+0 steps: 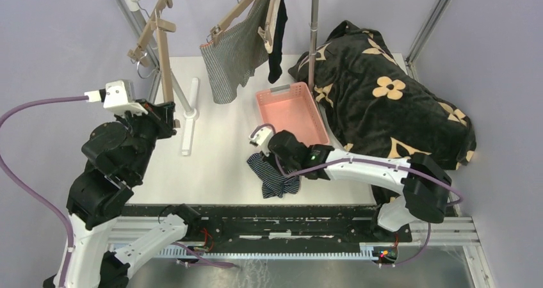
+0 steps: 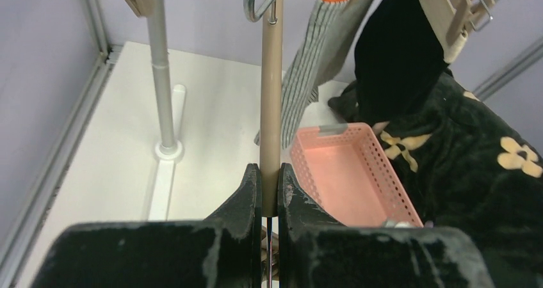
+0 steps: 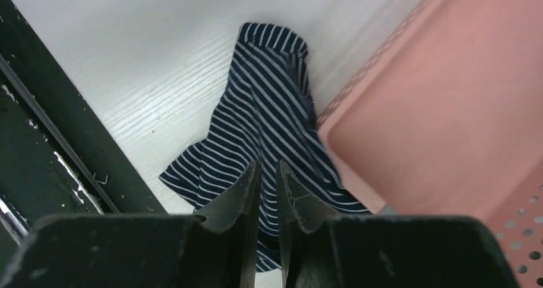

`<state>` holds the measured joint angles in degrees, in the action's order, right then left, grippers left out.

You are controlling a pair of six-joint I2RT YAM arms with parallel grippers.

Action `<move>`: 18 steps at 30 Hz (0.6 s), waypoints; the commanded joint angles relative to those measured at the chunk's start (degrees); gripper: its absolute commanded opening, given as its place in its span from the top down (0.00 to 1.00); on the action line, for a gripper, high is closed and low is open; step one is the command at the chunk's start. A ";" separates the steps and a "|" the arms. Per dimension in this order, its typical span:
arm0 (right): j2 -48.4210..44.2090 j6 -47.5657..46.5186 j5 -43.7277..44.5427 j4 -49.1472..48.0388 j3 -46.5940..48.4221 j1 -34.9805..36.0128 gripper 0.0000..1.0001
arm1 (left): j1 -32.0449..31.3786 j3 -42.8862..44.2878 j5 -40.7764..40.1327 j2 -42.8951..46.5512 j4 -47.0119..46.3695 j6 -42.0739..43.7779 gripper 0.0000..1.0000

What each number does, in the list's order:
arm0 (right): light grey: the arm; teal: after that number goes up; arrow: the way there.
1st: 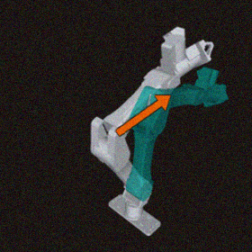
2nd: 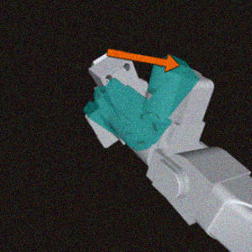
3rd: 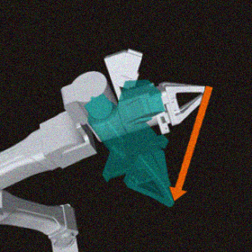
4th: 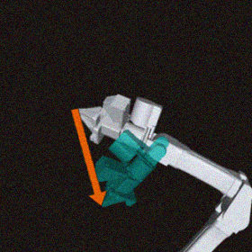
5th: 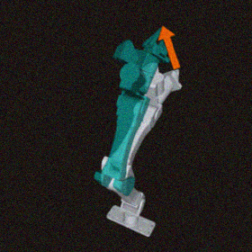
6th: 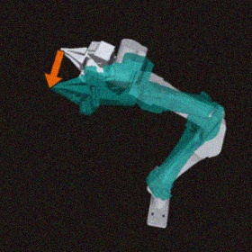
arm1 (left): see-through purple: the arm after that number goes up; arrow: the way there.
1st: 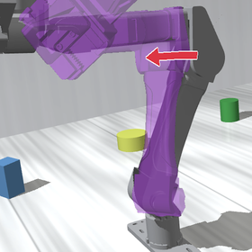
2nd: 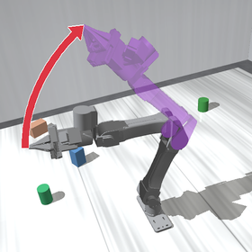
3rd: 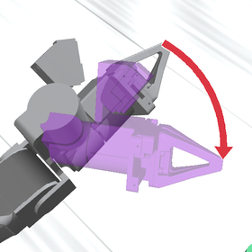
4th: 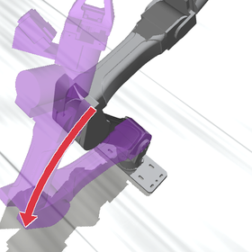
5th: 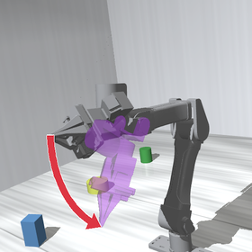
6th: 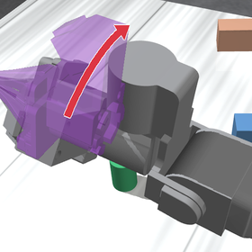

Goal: Remove the underwear clipped to the hanger

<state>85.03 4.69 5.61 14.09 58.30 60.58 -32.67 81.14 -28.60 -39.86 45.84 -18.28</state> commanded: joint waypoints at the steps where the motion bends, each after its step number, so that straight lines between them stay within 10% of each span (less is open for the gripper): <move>1: 2.40 2.34 9.63 2.83 3.44 5.37 0.79 | -0.16 6.42 -7.05 -3.74 1.23 3.79 0.97; 18: 5.08 11.81 17.07 4.68 -3.28 8.98 0.45 | -0.12 12.47 -9.88 -11.92 2.13 5.36 0.97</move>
<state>85.67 13.39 19.46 18.87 53.78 69.47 -32.67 90.37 -39.07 -50.33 49.87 -15.22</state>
